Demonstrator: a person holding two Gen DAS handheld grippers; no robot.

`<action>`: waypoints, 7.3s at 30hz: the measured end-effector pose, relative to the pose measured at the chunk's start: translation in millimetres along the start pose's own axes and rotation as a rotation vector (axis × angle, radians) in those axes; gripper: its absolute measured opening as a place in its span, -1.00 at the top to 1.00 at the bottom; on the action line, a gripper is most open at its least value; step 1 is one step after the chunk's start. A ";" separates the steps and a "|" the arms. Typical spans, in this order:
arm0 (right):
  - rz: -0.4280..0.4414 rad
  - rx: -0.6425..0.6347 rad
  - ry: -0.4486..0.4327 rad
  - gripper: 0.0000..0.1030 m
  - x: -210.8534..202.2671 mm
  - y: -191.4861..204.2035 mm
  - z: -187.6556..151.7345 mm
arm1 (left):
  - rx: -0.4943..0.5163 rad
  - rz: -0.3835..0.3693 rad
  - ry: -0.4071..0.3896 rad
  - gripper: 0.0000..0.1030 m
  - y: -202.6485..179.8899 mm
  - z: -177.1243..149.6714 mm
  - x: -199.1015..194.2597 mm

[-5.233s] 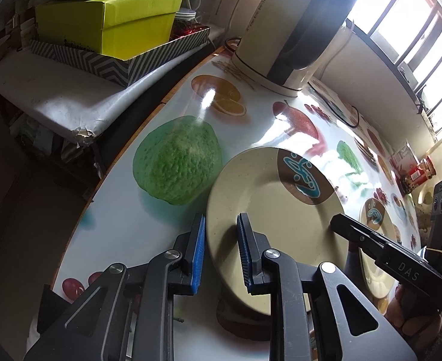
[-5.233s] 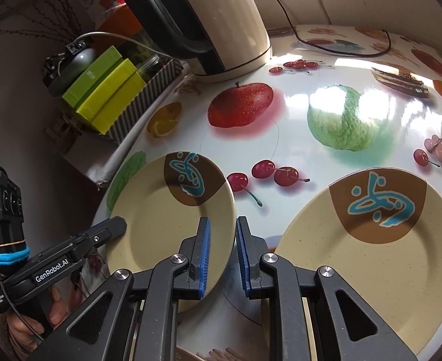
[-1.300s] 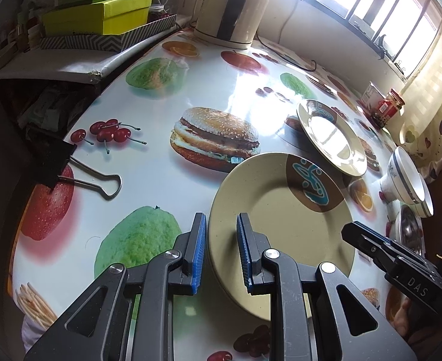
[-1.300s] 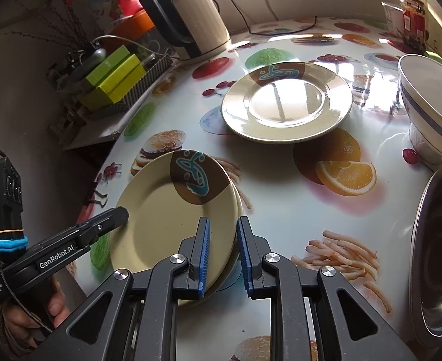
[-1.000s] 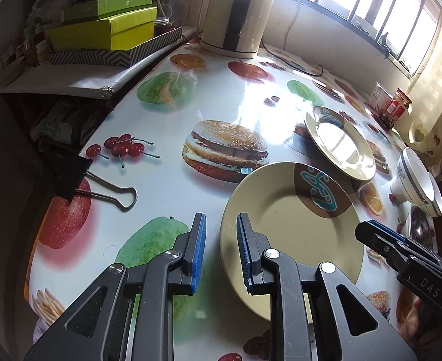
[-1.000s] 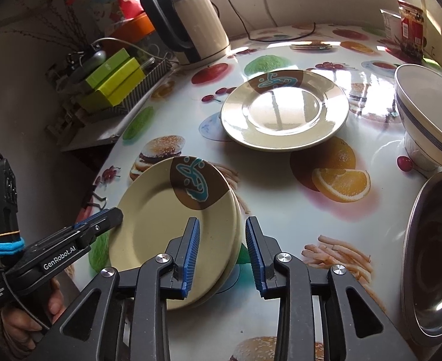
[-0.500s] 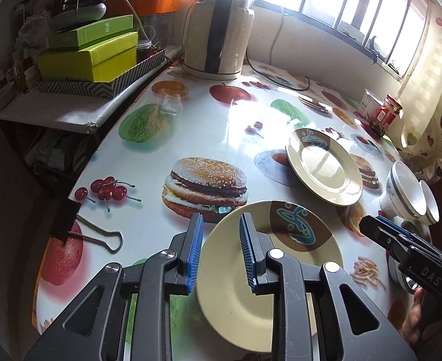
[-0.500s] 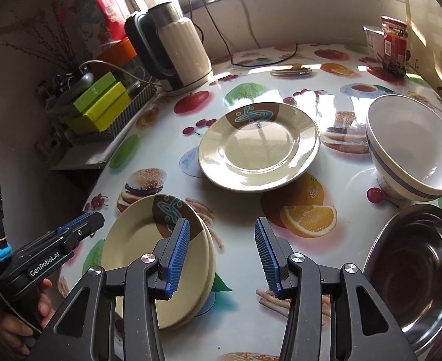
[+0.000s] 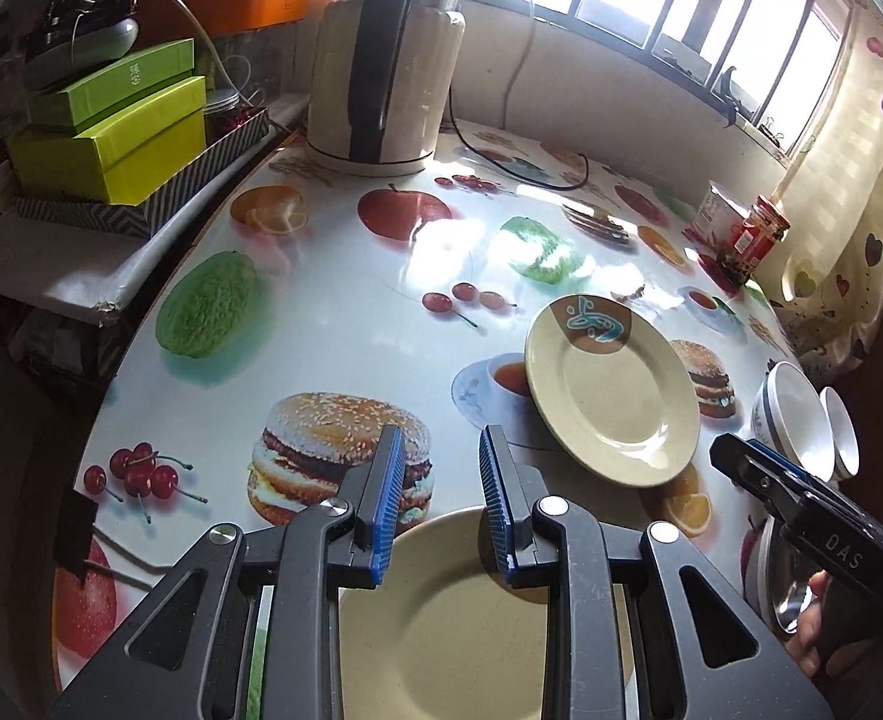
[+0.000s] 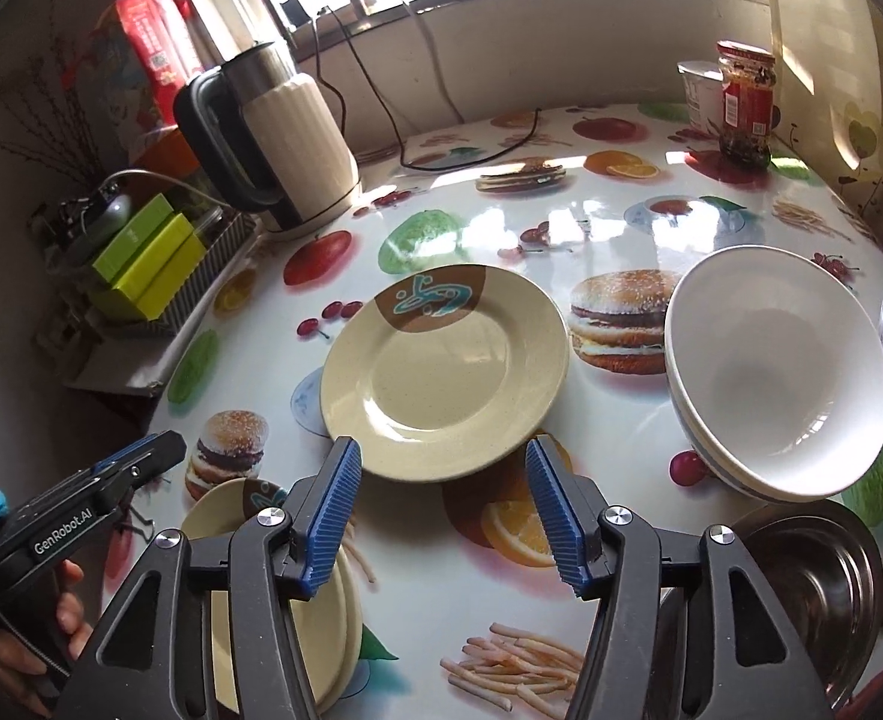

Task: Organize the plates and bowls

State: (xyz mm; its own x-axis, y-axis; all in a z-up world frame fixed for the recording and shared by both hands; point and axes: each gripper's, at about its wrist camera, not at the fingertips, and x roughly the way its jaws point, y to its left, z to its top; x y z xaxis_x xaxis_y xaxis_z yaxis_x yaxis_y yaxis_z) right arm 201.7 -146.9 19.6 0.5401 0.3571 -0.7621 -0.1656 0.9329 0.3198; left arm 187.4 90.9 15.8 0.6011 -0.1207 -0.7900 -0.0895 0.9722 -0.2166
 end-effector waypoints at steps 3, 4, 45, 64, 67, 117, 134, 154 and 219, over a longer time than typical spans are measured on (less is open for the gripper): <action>-0.005 0.018 0.004 -0.13 5.6 -5.5 7.3 | 0.009 -0.009 0.017 0.48 -5.9 8.0 10.3; -0.004 0.021 0.004 -0.13 7.5 -6.4 9.0 | 0.012 -0.015 0.022 0.47 -7.6 10.4 13.0; -0.057 0.314 0.064 -0.13 62.0 -28.3 13.4 | 0.059 -0.080 0.152 0.47 -29.8 54.8 90.4; -0.078 0.354 0.016 0.26 72.6 -33.9 24.1 | 0.023 -0.105 0.177 0.47 -21.5 61.1 105.2; -0.067 0.344 0.019 0.34 75.0 -32.3 25.1 | 0.016 -0.097 0.172 0.47 -18.9 60.6 104.3; -0.055 0.238 0.006 0.60 76.1 -17.7 30.0 | 0.049 -0.053 0.098 0.82 -16.9 54.8 85.5; -0.004 0.196 -0.021 0.60 52.2 -4.8 27.4 | 0.063 -0.048 0.033 0.82 -17.0 50.0 51.8; 0.037 0.139 -0.052 0.60 15.0 14.2 9.4 | 0.044 -0.045 -0.016 0.82 -8.5 28.0 9.5; 0.102 0.338 0.085 0.65 52.0 -23.9 -22.6 | 0.005 -0.093 0.109 0.77 -2.5 12.9 43.1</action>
State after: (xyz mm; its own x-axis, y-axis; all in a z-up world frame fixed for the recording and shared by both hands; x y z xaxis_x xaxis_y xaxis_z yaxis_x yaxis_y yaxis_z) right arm 215.1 -149.6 -40.4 0.4619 0.4635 -0.7562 0.0745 0.8293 0.5538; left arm 223.8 85.9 -10.2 0.5169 -0.2309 -0.8243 -0.0334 0.9568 -0.2889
